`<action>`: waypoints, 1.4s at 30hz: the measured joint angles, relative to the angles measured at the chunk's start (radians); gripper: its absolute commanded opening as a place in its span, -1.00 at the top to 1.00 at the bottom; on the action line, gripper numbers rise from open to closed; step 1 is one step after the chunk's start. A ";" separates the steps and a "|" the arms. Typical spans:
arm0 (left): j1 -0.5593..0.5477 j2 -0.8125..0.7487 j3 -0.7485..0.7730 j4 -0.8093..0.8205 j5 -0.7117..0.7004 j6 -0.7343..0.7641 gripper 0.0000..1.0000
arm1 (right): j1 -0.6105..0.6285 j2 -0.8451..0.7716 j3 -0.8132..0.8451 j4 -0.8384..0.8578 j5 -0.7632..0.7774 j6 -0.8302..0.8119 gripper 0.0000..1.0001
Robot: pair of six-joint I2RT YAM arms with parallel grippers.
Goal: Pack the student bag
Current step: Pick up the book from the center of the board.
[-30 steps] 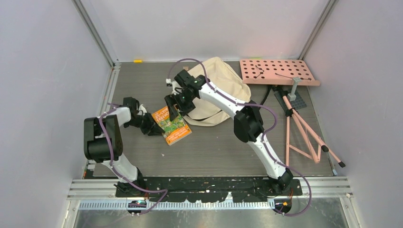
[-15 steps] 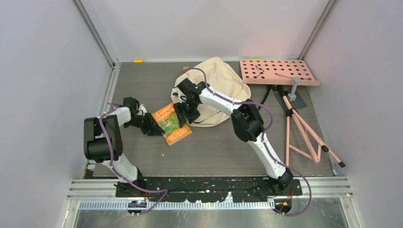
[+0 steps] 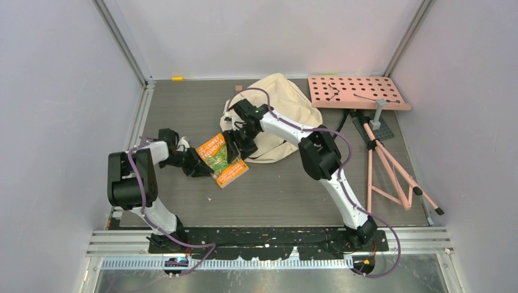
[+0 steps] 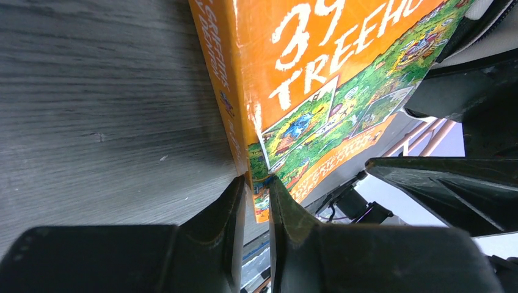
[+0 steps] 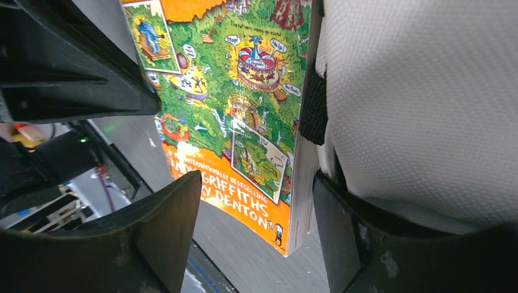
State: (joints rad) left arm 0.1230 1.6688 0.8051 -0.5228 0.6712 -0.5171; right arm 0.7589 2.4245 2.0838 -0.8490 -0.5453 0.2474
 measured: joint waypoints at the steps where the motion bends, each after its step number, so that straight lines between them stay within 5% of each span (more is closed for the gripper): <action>1: 0.001 0.000 -0.002 -0.001 0.002 0.000 0.98 | -0.004 0.002 0.000 0.003 -0.015 0.008 -0.46; 8: 0.002 -0.002 -0.002 -0.001 0.003 0.005 0.99 | -0.017 0.030 0.016 0.021 -0.129 0.054 -0.42; 21: -0.006 -0.018 0.006 -0.023 -0.024 0.028 0.89 | 0.019 0.067 0.044 0.060 -0.158 0.106 0.66; 26: -0.008 -0.093 0.015 -0.089 -0.137 0.029 0.38 | 0.025 0.059 0.051 0.063 -0.148 0.119 0.96; 31: 0.034 -0.272 0.056 -0.161 -0.254 0.024 -0.50 | 0.020 0.023 0.068 0.050 -0.118 0.134 0.99; 42: 0.057 -0.571 0.314 -0.168 -0.310 -0.091 -0.97 | -0.055 -0.182 0.112 0.170 -0.117 0.283 0.99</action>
State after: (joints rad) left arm 0.1799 1.0973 1.1191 -0.6907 0.3611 -0.6079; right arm 0.7040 2.2429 2.1960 -0.6788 -0.6628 0.5301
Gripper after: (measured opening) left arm 0.931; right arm 0.263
